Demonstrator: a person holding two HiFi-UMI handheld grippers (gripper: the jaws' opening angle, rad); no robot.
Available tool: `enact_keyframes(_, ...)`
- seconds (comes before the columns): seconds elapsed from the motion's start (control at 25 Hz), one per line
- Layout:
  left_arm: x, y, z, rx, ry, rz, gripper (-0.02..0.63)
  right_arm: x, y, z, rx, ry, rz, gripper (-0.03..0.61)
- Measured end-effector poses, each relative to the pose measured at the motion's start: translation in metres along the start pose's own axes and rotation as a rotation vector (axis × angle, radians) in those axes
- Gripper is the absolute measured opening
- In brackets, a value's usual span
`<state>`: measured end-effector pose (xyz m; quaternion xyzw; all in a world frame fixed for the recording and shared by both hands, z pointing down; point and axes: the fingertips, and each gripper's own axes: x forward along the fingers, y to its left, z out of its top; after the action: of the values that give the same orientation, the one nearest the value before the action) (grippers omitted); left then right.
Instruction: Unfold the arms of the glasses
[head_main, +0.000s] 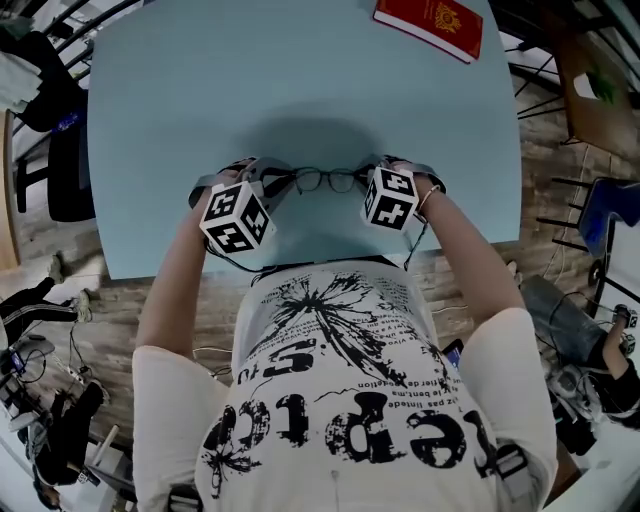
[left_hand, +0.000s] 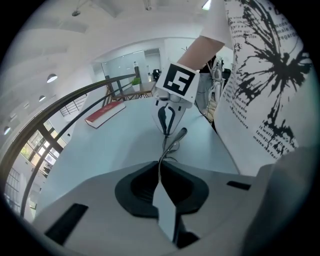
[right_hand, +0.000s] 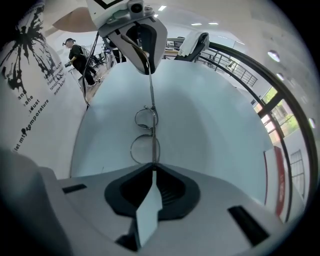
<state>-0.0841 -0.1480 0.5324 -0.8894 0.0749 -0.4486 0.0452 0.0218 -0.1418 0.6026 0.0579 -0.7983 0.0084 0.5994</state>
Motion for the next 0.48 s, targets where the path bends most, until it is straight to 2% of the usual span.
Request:
enact_keyframes(0.2,-0.0028,-0.0001,-0.0073,-0.037,-0.036,0.021,0.031,-0.0004,-0.001,-0.0004,0.023,0.006,-0.009,0.035)
enact_keyframes(0.4,-0.0046,-0.0033,-0.005,-0.039,-0.058,0.03,0.031,-0.0025,-0.0015,0.0003,0.03,0.021,-0.03,0.04)
enact_keyframes(0.48,-0.0056,-0.0066,-0.0025,-0.038,-0.067,0.028,0.031,-0.0064,0.0,0.0026,0.036,0.023,-0.034,0.064)
